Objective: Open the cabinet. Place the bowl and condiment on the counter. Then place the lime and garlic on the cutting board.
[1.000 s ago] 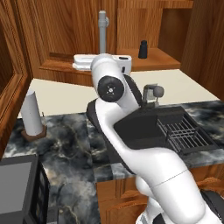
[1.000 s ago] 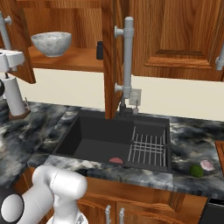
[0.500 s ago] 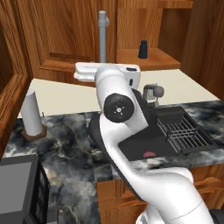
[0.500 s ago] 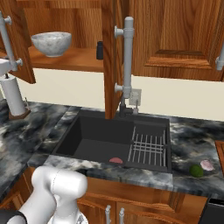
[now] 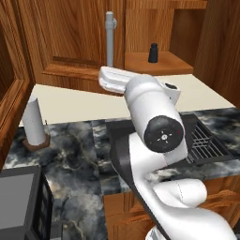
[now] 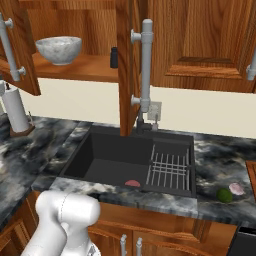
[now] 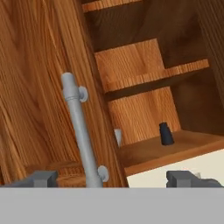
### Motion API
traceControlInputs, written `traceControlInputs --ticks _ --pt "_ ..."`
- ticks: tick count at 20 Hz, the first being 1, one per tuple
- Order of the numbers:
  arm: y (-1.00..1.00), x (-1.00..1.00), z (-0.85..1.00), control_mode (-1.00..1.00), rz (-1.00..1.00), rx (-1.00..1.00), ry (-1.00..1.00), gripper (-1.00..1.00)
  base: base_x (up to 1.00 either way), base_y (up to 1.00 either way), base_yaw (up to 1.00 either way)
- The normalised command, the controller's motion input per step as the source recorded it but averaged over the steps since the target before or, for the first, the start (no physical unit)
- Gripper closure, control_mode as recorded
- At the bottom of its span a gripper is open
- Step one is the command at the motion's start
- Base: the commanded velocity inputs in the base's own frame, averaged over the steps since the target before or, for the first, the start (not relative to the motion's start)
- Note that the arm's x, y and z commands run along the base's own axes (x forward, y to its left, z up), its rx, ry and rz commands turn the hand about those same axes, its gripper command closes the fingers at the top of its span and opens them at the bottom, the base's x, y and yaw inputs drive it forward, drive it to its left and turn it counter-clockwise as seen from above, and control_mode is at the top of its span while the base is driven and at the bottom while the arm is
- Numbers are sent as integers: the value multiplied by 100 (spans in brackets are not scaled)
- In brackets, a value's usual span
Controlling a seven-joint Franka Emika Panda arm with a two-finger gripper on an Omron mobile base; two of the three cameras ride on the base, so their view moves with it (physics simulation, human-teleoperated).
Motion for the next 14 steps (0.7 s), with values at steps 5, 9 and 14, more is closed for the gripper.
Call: traceControlInputs --ticks 5,9,14 --pt "-46 -62 19 -100 2 20 0 -100 0 0 0" --pt "-48 -49 19 -100 3 21 1 -100 0 0 0" --pt "-41 -5 2 -100 8 22 4 -100 0 0 0"
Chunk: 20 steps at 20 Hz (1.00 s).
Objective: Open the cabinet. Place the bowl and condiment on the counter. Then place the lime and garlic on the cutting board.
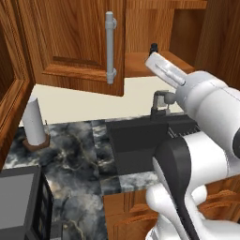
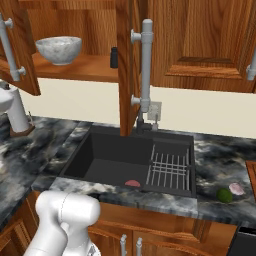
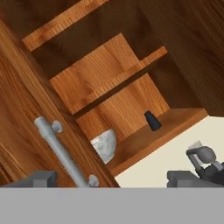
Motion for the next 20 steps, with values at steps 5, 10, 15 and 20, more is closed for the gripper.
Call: traceControlInputs --ticks 5,10,15,20 --pt "-42 1 0 -100 14 24 4 -100 0 0 0" --pt "-30 2 0 -100 15 22 6 -100 0 0 0" --pt "-10 10 0 -100 11 20 12 -100 0 0 0" --pt "0 18 0 -100 6 15 15 -100 0 0 0"
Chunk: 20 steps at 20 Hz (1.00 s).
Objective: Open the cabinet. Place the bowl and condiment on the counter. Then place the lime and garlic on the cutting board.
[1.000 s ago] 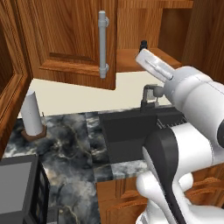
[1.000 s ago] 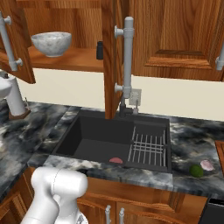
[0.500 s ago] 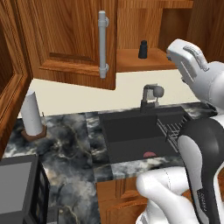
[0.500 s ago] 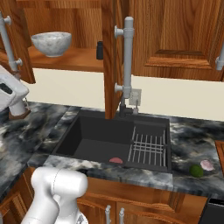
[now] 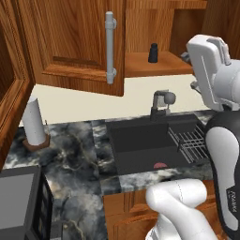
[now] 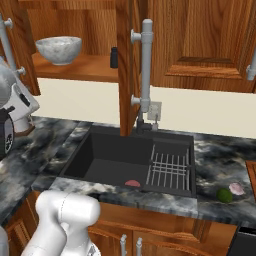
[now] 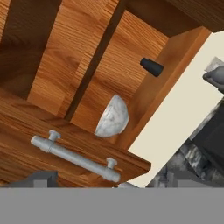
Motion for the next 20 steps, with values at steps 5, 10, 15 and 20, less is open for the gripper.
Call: traceControlInputs --ticks 5,10,15,20 --pt "13 11 0 -100 1 1 8 -100 0 0 0" --pt "13 7 -2 -100 0 1 0 -100 0 0 0" --pt "1 6 -2 -100 0 6 0 -100 0 0 0" --pt "0 6 -2 -100 0 7 0 -100 0 0 0"
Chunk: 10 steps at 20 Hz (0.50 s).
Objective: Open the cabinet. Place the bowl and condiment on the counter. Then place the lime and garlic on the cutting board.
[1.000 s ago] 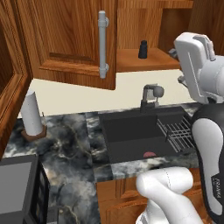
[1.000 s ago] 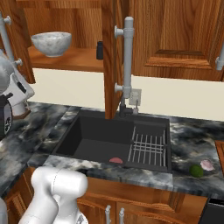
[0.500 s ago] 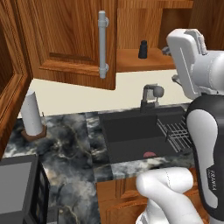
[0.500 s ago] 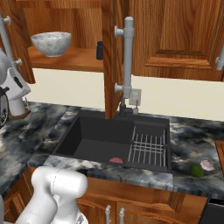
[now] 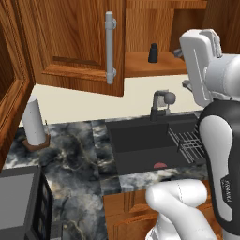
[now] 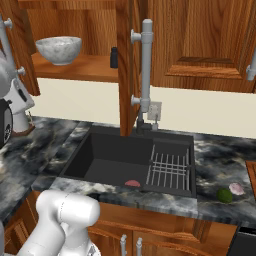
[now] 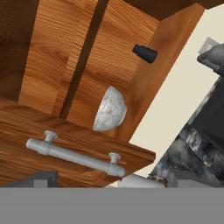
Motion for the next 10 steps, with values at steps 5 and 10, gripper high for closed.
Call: traceControlInputs --ticks 5,10 --pt "-2 22 -3 -100 1 6 0 -100 0 0 0" --pt "-5 29 -8 -100 3 7 0 -100 0 0 0"
